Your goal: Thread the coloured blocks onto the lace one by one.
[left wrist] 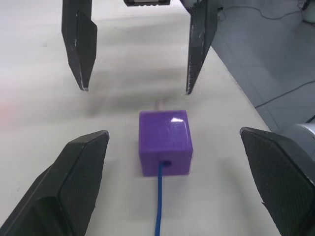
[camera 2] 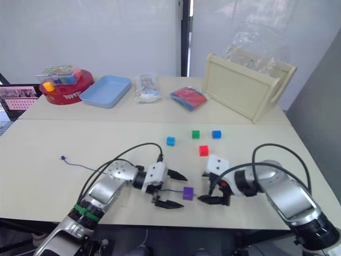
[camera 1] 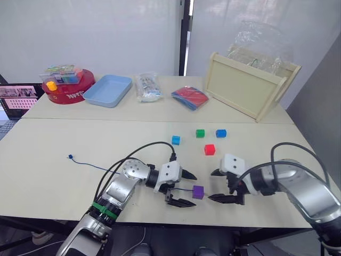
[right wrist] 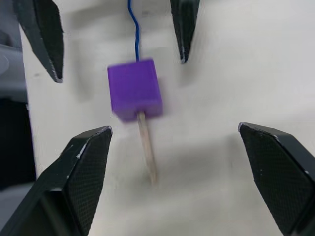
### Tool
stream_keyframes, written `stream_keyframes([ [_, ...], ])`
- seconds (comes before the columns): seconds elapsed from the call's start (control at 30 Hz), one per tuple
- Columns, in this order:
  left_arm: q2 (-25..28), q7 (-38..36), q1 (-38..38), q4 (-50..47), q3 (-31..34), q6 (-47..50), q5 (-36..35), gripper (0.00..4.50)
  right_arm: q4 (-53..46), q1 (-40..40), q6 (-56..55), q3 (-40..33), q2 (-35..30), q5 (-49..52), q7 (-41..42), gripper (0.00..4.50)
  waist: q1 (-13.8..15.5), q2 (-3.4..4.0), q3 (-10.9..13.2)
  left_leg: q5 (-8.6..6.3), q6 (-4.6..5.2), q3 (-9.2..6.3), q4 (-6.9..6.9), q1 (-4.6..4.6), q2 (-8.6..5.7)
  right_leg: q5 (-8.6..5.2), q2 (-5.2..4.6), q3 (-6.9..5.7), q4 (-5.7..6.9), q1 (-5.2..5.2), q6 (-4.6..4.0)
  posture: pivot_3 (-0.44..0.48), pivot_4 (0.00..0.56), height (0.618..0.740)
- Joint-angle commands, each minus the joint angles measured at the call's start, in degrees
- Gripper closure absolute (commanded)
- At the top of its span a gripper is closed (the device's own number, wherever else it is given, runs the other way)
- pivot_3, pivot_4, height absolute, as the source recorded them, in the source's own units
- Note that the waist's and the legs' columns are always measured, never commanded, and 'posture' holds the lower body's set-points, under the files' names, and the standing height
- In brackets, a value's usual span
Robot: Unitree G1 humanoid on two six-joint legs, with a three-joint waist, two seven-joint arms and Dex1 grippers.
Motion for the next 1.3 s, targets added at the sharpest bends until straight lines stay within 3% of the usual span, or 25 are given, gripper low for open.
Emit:
stream_keyframes([
  [0.03, -1.7, 1.6, -1.6, 2.6, -1.1, -3.3, 1.8, 0.00, -3.9, 2.2, 0.4, -2.4, -1.3, 1.7, -0.8, 0.12, 0.0, 0.00, 0.0, 0.00, 0.00, 0.00, 0.00, 0.00, 0.00, 0.00, 0.00, 0.00, 0.00, 0.00, 0.00, 0.000, 0.150, 0.740],
  [0.1, -2.6, 2.5, -2.6, 5.0, -1.5, -4.5, 3.1, 0.00, -4.5, 3.6, -0.1, -2.0, -1.6, 1.2, -1.7, 0.12, 0.0, -0.01, 0.0, 0.00, 0.00, 0.00, 0.00, -0.01, -0.01, 0.00, 0.00, 0.00, 0.00, 0.00, 0.00, 0.000, 0.150, 0.740],
  [0.47, -2.7, -0.1, -3.9, 6.6, -2.5, -4.2, 3.7, 3.31, -2.0, 6.1, -7.3, 0.4, -1.2, -3.3, -4.9, 0.00, 0.0, -0.01, 0.0, 0.00, 0.00, 0.00, 0.01, -0.01, -0.05, -0.01, -0.03, 0.00, 0.00, 0.00, 0.03, 0.000, 0.150, 0.740],
  [0.7, -2.2, -0.5, -3.9, 6.7, -2.6, -4.2, 4.1, 3.30, 2.8, 4.3, -10.6, 4.5, 2.0, -5.4, -5.4, 0.00, -0.2, -0.02, 0.0, 0.00, -0.01, 0.00, 0.01, 0.02, -0.03, -0.01, -0.02, 0.00, 0.01, 0.02, 0.03, 0.000, 0.150, 0.740],
  [0.8, -2.0, -0.6, -3.7, 6.7, -2.7, -4.3, 4.2, 3.30, 4.5, 4.4, -9.8, 4.9, 3.6, -5.0, -5.5, 0.78, -0.4, -0.02, 0.0, 0.01, -0.01, -0.01, 0.00, 0.04, -0.02, -0.01, 0.00, 0.00, 0.02, 0.03, 0.03, 0.000, 0.150, 0.740],
  [1.17, 1.6, -0.8, -2.1, 3.1, -1.5, -1.0, 3.5, 3.30, 6.7, 4.3, -9.8, 4.8, 4.6, -5.0, -5.2, 4.49, -0.8, -0.03, 0.0, 0.01, -0.01, -0.01, 0.00, 0.14, -0.02, -0.01, 0.00, 0.00, 0.04, 0.11, 0.03, 0.000, 0.150, 0.740],
  [1.3, 7.2, -1.4, 0.4, -0.5, 0.7, 1.5, 2.6, 3.30, 8.7, 1.2, -10.5, 5.1, 5.4, -5.6, -5.3, 4.50, -1.4, -0.02, 0.0, 0.01, -0.01, -0.01, -0.02, 0.21, 0.03, -0.01, 0.04, 0.01, 0.07, 0.12, 0.02, 0.000, 0.150, 0.740],
])
